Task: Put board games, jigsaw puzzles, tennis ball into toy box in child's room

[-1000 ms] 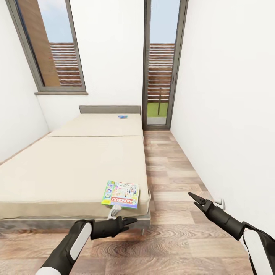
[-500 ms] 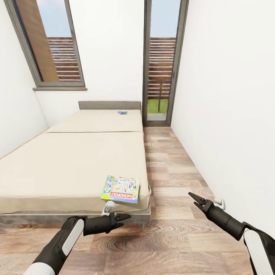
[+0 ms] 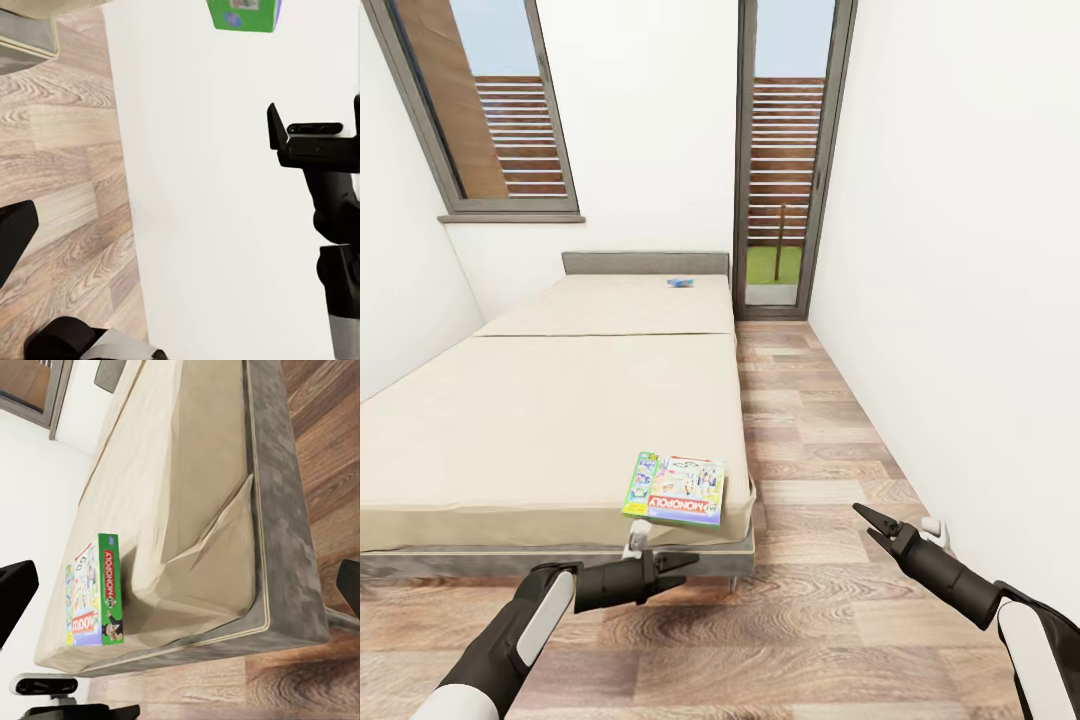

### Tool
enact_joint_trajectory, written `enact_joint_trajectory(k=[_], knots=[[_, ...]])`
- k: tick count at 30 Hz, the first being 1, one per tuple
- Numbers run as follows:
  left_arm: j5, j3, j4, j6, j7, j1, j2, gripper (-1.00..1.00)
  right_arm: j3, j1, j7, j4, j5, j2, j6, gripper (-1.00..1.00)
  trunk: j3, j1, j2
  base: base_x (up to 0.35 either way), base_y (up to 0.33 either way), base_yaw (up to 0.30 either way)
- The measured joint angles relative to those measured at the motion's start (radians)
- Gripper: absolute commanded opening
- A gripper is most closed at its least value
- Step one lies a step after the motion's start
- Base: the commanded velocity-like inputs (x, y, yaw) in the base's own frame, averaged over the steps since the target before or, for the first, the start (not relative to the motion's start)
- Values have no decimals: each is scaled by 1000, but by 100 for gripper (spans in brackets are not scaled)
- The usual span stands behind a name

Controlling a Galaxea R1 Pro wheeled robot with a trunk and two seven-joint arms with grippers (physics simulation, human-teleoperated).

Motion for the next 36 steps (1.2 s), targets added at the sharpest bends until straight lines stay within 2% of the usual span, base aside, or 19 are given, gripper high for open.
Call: enact_joint_trajectory(k=[3,10,15,23,32,36], knots=[[3,4,0,0,-18,0,1,100,0,0,0,0,0,0,0,100,0,0,0,0,0,0],[-1,9,-1,-4,-154,-15,3,100,0,1,0,0,0,0,0,100,0,0,0,0,0,0],[-8,9,1,-9,-205,-21,4,100,-1,1,0,0,0,0,0,100,0,0,0,0,0,0],[-4,11,1,-14,-224,-24,37,100,-1,1,0,0,1,2,-3,100,0,0,0,0,0,0],[-1,14,3,-86,-229,-23,46,100,-1,1,0,0,0,2,-4,100,0,0,0,0,0,0],[-2,37,4,-99,-228,-23,48,100,-1,1,0,0,0,2,-5,100,0,0,0,0,0,0]])
